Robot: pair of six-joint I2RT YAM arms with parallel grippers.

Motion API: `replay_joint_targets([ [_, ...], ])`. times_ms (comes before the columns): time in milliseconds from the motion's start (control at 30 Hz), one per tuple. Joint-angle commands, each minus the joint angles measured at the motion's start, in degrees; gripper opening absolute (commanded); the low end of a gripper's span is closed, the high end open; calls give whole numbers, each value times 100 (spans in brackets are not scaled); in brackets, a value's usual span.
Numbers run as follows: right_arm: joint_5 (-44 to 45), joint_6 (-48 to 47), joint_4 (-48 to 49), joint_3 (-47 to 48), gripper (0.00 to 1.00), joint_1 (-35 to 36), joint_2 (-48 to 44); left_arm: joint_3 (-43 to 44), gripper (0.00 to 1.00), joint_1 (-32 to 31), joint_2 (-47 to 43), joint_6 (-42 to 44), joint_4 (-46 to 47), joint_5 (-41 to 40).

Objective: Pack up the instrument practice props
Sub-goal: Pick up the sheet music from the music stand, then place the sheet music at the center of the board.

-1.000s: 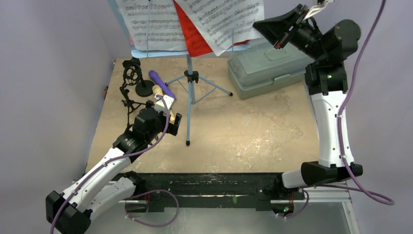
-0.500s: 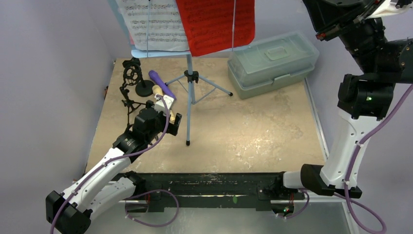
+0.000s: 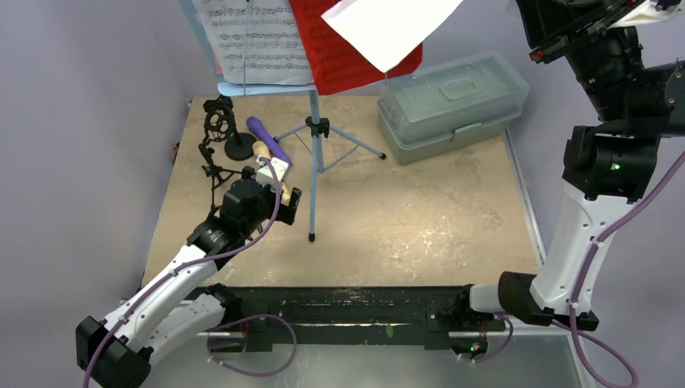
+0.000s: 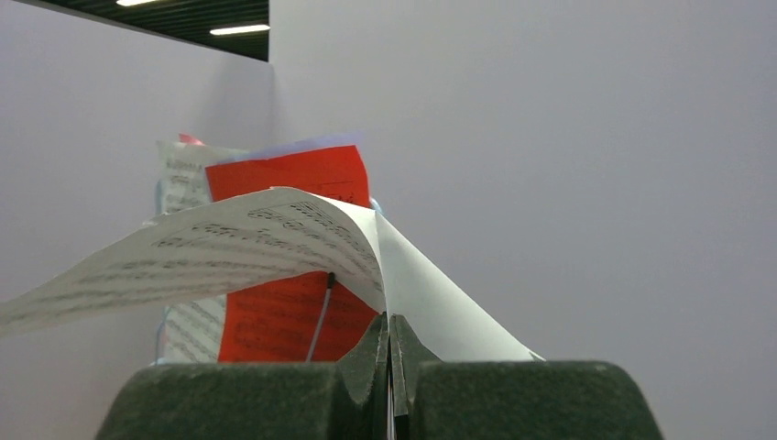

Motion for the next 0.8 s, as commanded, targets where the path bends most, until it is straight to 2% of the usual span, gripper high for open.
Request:
replay_joint_targets([
  [0,586,-603,-336,243,0,-40,-171,17,99,44,-68,62,165,73],
  [233,1280,-1332,-823,140,0,-40,-407,17,99,44,-83,62,165,81],
  [467,1994,-1959,-1077,-478,0,-40,-741,21,99,48,-111,63,152,81],
  [767,3208,-3671,-1130,-2762,0,-40,-1456,26,99,41,-164,48,153,102],
])
